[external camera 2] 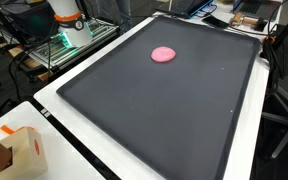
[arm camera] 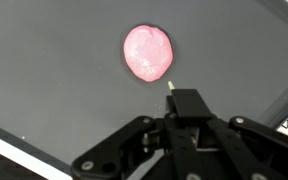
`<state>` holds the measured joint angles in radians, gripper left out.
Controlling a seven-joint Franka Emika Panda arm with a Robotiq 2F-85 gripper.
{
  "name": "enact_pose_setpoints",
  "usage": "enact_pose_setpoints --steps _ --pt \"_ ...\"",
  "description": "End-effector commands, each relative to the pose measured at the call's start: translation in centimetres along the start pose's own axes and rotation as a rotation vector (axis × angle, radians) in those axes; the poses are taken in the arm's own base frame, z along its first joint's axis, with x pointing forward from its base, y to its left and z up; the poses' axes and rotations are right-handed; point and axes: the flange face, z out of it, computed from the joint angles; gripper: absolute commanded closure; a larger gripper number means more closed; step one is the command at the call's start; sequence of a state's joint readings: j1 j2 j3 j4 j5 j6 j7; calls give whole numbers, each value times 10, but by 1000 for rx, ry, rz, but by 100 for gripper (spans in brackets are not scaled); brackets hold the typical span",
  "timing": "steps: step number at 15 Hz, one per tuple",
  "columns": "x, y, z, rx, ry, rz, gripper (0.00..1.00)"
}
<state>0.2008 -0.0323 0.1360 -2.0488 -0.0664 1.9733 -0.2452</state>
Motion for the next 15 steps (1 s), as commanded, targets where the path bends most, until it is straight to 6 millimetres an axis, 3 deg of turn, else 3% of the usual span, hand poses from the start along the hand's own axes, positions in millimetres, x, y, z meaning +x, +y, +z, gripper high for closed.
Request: enact_pose_setpoints --steps 1,9,15 --pt "-12 6 42 65 21 -57 97" --pt "-21 25 128 121 13 -131 97" --pt "-21 34 164 143 32 -173 97"
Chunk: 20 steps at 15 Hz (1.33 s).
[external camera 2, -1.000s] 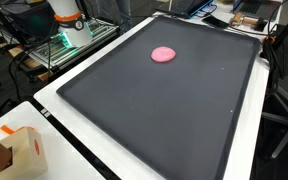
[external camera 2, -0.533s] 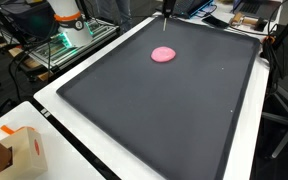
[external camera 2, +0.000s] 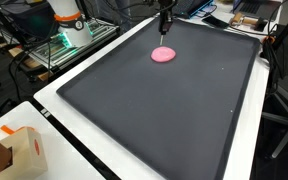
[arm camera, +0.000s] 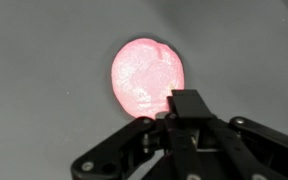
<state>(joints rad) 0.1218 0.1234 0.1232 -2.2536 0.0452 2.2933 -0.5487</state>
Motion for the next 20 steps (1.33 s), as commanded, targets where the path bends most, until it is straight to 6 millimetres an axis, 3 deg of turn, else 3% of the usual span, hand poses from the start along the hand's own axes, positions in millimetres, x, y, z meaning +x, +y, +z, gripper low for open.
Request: enact_pose_setpoints --steps 1,20 --pt "-6 7 17 14 27 -24 97" --pt "-7 11 49 -13 64 -75 97"
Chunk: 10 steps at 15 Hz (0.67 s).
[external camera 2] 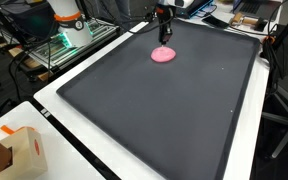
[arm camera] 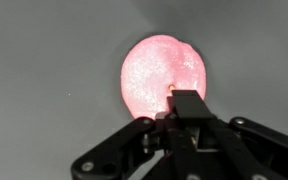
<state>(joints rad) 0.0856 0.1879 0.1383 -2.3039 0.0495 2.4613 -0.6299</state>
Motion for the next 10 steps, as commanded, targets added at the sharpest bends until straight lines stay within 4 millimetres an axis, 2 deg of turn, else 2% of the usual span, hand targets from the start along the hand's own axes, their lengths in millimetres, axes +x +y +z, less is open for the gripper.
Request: enact_pose_setpoints --steps 1,10 --pt "-2 -2 12 7 7 -27 97" --pt "2 -3 26 41 -16 -40 97"
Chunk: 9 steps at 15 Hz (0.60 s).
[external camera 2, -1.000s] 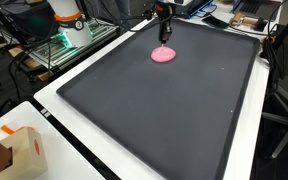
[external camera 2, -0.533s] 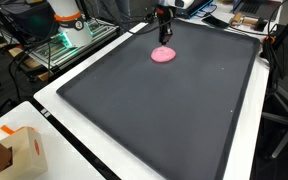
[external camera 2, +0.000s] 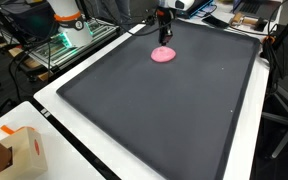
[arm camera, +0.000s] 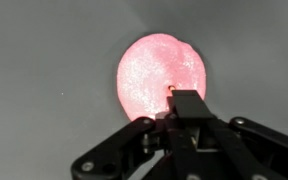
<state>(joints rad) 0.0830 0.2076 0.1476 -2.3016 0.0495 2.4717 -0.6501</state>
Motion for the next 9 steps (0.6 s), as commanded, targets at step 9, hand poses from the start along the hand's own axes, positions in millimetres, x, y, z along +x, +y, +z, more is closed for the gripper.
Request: enact_pose_setpoints --steps 9 --pt "4 -6 5 58 -35 5 97"
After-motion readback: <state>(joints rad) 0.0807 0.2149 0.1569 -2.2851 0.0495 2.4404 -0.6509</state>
